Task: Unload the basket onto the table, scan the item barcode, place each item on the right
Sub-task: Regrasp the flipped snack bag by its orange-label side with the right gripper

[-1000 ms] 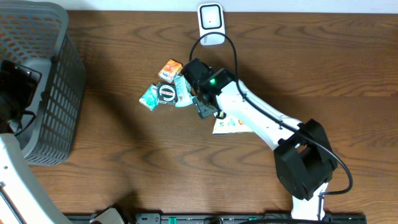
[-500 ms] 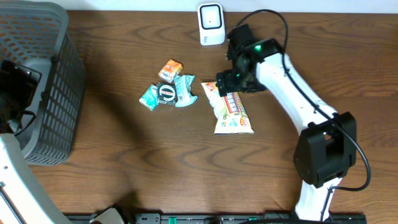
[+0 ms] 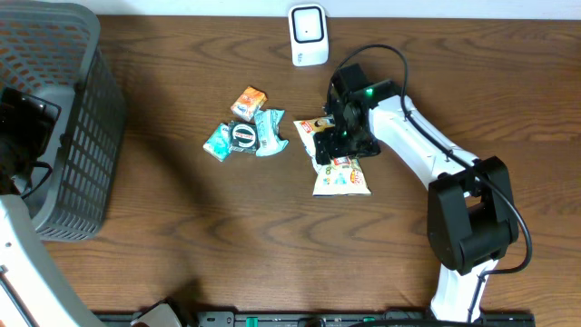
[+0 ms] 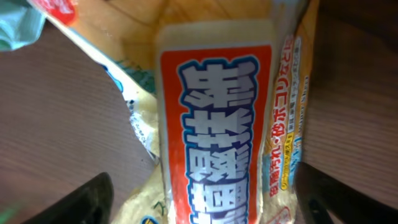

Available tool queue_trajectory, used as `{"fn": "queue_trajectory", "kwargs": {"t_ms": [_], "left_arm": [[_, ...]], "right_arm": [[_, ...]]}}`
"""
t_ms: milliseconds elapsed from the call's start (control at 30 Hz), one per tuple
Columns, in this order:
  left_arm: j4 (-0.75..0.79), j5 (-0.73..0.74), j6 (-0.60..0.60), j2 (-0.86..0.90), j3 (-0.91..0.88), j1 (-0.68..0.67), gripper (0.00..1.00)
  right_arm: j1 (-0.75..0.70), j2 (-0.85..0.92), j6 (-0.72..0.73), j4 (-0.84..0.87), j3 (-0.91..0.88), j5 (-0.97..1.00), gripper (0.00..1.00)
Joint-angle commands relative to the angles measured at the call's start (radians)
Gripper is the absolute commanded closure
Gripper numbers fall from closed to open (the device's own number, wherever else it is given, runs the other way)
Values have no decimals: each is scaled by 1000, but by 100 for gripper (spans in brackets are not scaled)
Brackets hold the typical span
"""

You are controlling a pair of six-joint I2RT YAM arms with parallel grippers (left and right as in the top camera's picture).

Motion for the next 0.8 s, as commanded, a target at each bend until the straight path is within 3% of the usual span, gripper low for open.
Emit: {"fn": "queue_trajectory", "kwargs": {"t_ms": [0,167,567,767], "left_arm": [[-2,-5,-8,-7,14,3,3],[-2,-5,-8,-7,14,3,2],[-2,-5,-8,-7,14,3,2],[-2,-5,-8,-7,14,3,3]], "right_arm": [[14,-13,-1,14,-34,-18,21],[34,-13,-3,68,-91,-11,34],[40,-13,80,121,-138,37,99],[40,-14,80,83,-61,38,99]]}}
